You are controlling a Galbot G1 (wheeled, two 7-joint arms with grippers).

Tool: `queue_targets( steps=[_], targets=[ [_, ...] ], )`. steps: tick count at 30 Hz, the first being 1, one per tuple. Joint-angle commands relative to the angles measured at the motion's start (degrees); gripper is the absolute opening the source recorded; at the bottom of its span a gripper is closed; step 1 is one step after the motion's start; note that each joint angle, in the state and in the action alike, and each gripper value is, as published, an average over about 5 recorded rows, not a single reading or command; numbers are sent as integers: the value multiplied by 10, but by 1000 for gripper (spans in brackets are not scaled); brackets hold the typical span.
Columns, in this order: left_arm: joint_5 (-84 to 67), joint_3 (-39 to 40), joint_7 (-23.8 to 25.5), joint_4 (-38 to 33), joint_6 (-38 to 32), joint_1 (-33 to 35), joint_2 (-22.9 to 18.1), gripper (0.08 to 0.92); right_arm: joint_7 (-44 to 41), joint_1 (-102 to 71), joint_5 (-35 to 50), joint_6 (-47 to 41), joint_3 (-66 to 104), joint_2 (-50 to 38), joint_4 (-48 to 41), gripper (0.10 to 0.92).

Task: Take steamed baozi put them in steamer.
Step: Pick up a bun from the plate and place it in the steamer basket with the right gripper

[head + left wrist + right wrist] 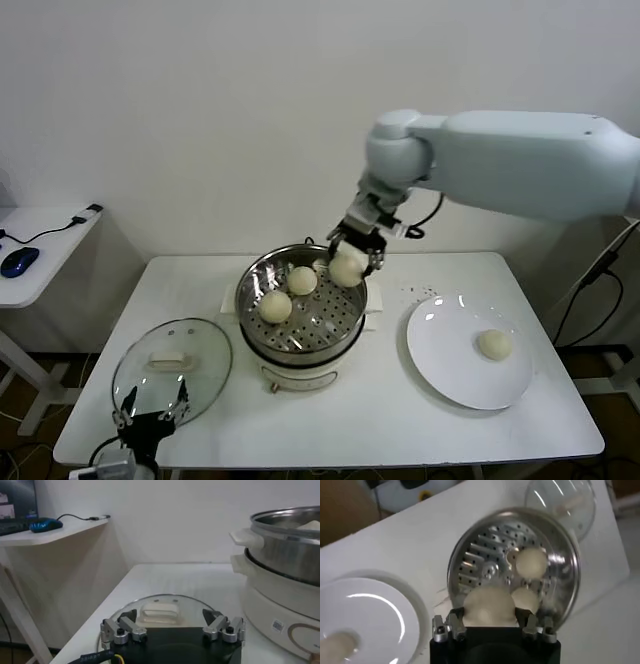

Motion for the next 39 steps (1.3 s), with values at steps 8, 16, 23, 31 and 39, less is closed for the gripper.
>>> queue_targets(
  steps=[8,16,23,31,39],
  targets=[
    [-3,-1,0,-4,0,1,-3,823,40,-129,-156,60,12,120,-19,688],
    [-5,-2,-1,-4,-1,1,-2,823,63,-165,-171,46,10,128,-46,689],
    [-5,-2,-2,-3,-1,1,-1,823,58,-177,-169,46,10,134,-60,692],
    [-6,-2,-2,-4,-1,2,-1,823,45,-161,-152,44,13,130,-56,764],
    [-7,-1,-2,-6,0,2,-1,823,-21,-79,-64,63,25,94,-57,822]
  ],
)
